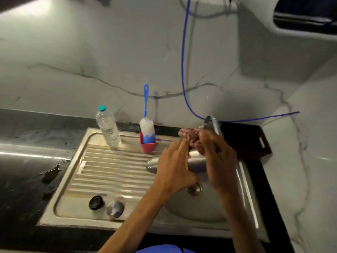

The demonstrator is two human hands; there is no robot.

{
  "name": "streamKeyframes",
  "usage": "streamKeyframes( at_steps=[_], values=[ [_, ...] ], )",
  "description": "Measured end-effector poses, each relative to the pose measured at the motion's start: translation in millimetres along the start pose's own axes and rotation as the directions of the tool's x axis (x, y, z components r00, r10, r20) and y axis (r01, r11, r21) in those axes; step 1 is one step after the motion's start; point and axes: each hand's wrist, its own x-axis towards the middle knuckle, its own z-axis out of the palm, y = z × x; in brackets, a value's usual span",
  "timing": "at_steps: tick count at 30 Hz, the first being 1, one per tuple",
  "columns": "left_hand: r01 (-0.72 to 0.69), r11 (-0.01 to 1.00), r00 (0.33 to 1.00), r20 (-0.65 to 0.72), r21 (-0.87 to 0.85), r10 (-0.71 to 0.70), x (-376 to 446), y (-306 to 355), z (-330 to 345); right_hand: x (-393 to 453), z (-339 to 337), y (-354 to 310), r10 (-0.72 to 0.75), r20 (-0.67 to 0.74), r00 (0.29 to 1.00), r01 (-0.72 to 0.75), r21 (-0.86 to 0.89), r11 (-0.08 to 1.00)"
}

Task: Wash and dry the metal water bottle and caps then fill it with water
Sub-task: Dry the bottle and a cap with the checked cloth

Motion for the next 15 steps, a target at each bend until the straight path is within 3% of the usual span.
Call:
streamKeyframes(
  at_steps=[2, 4, 6, 7, 10, 13, 15],
  values=[
    [0.153, 0.944, 0.988, 0.061, -0.294, -0.141, 4.4, 17.8, 19.7, 4.5, -24.4, 20.0, 0.092, 0.027, 0.995, -0.096, 0.297, 0.95],
    [0.3, 0.75, 0.949, 0.104, -0.59, -0.298, 21.2, 35.7, 35.2, -3.7, -39.2, 21.5, 0.146, -0.082, 0.986, -0.107, 0.365, 0.925],
    [0.377, 0.489, 0.892, 0.166, -0.786, -0.42, 42.7, 51.1, 48.3, -24.6, -49.2, 20.7, 0.084, -0.152, 0.985, -0.041, 0.261, 0.964],
    [0.395, 0.405, 0.87, 0.194, -0.824, -0.453, 48.7, 57.9, 49.2, -36.0, -53.2, 19.7, -0.02, -0.151, 0.988, 0.039, 0.127, 0.991],
    [0.494, 0.249, 0.829, 0.365, -0.833, -0.424, 56.8, 65.4, 51.8, -36.3, -66.8, 24.6, -0.27, -0.001, 0.963, 0.267, -0.139, 0.953],
    [0.563, 0.314, 0.82, 0.471, -0.765, -0.324, 53.8, 68.8, 56.3, 0.4, -78.0, 18.6, -0.254, 0.091, 0.963, 0.258, -0.035, 0.966],
    [0.518, 0.337, 0.841, 0.398, -0.786, -0.366, 54.2, 76.3, 61.2, 26.9, -82.3, 19.4, -0.152, 0.08, 0.985, 0.137, 0.167, 0.977]
  ],
)
